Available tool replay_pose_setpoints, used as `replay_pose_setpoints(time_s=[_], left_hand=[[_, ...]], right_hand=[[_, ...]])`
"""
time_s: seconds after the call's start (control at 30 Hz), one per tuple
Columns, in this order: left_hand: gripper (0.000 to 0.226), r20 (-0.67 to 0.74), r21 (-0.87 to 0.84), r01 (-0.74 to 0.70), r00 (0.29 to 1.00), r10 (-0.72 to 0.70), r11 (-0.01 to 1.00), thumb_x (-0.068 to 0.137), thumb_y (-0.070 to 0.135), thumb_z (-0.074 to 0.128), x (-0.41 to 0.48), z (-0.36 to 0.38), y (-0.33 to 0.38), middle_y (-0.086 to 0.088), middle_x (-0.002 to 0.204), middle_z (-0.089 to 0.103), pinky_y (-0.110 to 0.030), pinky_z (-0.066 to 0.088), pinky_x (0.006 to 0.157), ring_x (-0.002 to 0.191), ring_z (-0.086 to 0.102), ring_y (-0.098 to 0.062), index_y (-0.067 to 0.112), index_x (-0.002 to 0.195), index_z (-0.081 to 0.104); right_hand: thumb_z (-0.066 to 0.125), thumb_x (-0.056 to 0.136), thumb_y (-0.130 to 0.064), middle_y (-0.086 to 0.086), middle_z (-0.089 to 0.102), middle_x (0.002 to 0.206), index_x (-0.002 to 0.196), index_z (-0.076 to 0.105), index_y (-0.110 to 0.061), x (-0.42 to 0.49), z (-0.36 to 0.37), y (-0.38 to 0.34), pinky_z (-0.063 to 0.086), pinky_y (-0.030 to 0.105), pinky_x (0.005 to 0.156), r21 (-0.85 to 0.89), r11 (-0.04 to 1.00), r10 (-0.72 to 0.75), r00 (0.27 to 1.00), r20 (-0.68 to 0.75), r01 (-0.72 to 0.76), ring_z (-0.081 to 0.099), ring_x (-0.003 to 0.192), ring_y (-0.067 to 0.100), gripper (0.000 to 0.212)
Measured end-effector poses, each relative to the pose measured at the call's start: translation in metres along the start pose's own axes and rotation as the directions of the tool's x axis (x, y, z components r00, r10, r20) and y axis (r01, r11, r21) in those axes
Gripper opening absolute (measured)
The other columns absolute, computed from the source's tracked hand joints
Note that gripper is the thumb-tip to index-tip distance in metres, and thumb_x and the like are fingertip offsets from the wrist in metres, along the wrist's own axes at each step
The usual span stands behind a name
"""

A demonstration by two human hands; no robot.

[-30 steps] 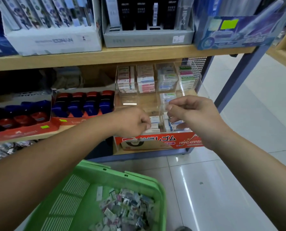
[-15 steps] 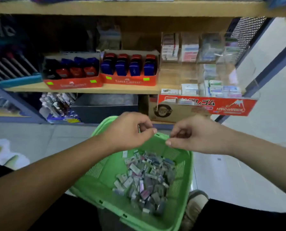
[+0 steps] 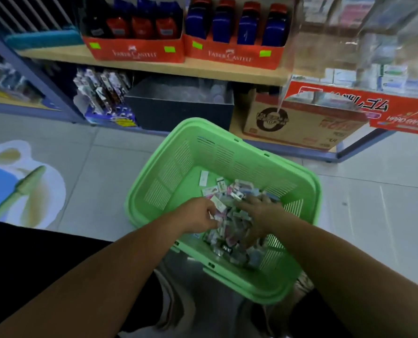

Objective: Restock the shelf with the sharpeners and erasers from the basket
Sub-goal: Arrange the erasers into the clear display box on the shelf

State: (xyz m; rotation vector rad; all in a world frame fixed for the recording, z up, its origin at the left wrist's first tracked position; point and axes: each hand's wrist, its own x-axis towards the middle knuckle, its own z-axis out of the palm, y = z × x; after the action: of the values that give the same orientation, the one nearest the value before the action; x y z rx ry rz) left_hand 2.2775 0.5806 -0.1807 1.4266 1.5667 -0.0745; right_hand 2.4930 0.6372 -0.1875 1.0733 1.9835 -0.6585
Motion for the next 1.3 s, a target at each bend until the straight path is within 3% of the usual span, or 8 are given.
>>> replay_pose_setpoints(time_s=[0.13, 0.27, 0.43, 0.63, 0.77, 0.97, 1.17, 1.3], left_hand=[[0.043, 0.005, 0.013, 0.012, 1.0, -0.012, 1.0, 0.094, 0.035, 0.075, 0.0, -0.001, -0.006, -0.005, 0.126, 0.069, -0.031, 0.052, 0.096, 0.102, 0.064, -0.018, 0.015, 0.131, 0.068], [0.043, 0.006, 0.095, 0.029, 1.0, -0.029, 0.995, 0.095, 0.037, 0.072, 0.004, 0.002, -0.011, -0.008, 0.128, 0.068, -0.037, 0.052, 0.1, 0.11, 0.065, -0.023, 0.013, 0.13, 0.067], [0.042, 0.014, 0.118, 0.034, 0.999, -0.036, 0.992, 0.097, 0.035, 0.07, 0.006, 0.006, -0.011, -0.008, 0.133, 0.066, -0.038, 0.051, 0.103, 0.115, 0.064, -0.023, 0.014, 0.133, 0.065], [0.039, 0.056, 0.163, 0.038, 0.997, -0.047, 0.986, 0.099, 0.033, 0.067, 0.011, 0.008, -0.011, -0.009, 0.129, 0.068, -0.039, 0.052, 0.101, 0.112, 0.064, -0.024, 0.013, 0.132, 0.066], [0.041, 0.053, 0.157, 0.05, 0.997, -0.059, 0.986, 0.099, 0.033, 0.067, 0.014, 0.007, -0.01, -0.009, 0.133, 0.065, -0.038, 0.051, 0.103, 0.116, 0.063, -0.025, 0.013, 0.134, 0.064], [0.055, 0.024, 0.222, -0.003, 1.0, -0.003, 0.975, 0.093, 0.031, 0.072, 0.04, 0.007, -0.009, -0.01, 0.144, 0.058, -0.04, 0.05, 0.104, 0.124, 0.059, -0.028, 0.016, 0.144, 0.057], [0.116, 0.058, 0.318, -0.029, 0.998, 0.011, 0.948, 0.072, 0.038, 0.092, 0.078, 0.019, -0.006, -0.01, 0.167, 0.018, -0.054, 0.035, 0.119, 0.151, 0.023, -0.037, 0.034, 0.163, 0.019], [0.127, -0.053, 0.46, 0.0, 0.998, 0.028, 0.888, 0.065, 0.05, 0.093, 0.094, 0.028, -0.009, -0.008, 0.166, 0.016, -0.059, 0.027, 0.117, 0.148, 0.019, -0.038, 0.042, 0.161, 0.011]], right_hand=[[0.086, 0.061, -0.075, 0.007, -0.008, 0.174, 0.163, -0.007, -0.047, 0.016, 0.011, -0.008, 0.027, 0.077, 0.113, -0.213, 0.977, 0.033, 0.999, 0.001, -0.032, -0.002, 0.156, 0.05, 0.141], [0.091, 0.057, -0.069, 0.004, 0.002, 0.173, 0.162, 0.005, -0.05, 0.023, 0.001, -0.01, 0.043, 0.075, 0.104, -0.168, 0.986, 0.025, 0.999, 0.02, -0.022, 0.009, 0.153, 0.054, 0.138], [0.086, 0.079, -0.046, 0.003, 0.025, 0.166, 0.159, 0.026, -0.046, 0.028, -0.006, -0.002, 0.053, 0.06, 0.101, -0.117, 0.992, 0.026, 0.994, -0.106, -0.039, 0.044, 0.14, 0.043, 0.099], [0.073, 0.07, -0.082, 0.003, 0.011, 0.171, 0.163, 0.009, -0.045, 0.03, 0.019, -0.008, 0.054, 0.063, 0.098, -0.09, 0.991, 0.087, 0.992, -0.089, -0.095, 0.014, 0.153, 0.052, 0.119], [0.086, 0.081, -0.045, 0.005, 0.022, 0.166, 0.157, 0.026, -0.045, 0.032, 0.012, 0.0, 0.055, 0.054, 0.099, -0.023, 0.995, 0.096, 0.991, -0.097, -0.098, 0.03, 0.147, 0.045, 0.096], [0.084, 0.084, -0.033, -0.001, 0.058, 0.136, 0.137, 0.046, -0.042, 0.039, 0.013, 0.003, 0.057, 0.044, 0.092, -0.009, 0.999, 0.049, 0.987, -0.154, -0.051, 0.055, 0.117, 0.028, 0.066], [0.07, 0.097, -0.032, -0.002, 0.07, 0.108, 0.125, 0.063, -0.036, 0.045, 0.016, 0.015, 0.056, 0.03, 0.076, 0.363, 0.931, 0.108, 0.982, -0.155, -0.045, 0.065, 0.089, 0.018, 0.029], [0.064, 0.1, -0.016, -0.002, 0.059, 0.086, 0.115, 0.061, -0.019, 0.041, 0.013, 0.019, 0.043, 0.027, 0.062, 0.713, 0.701, 0.205, 0.949, -0.241, 0.029, 0.057, 0.075, 0.017, 0.016]])
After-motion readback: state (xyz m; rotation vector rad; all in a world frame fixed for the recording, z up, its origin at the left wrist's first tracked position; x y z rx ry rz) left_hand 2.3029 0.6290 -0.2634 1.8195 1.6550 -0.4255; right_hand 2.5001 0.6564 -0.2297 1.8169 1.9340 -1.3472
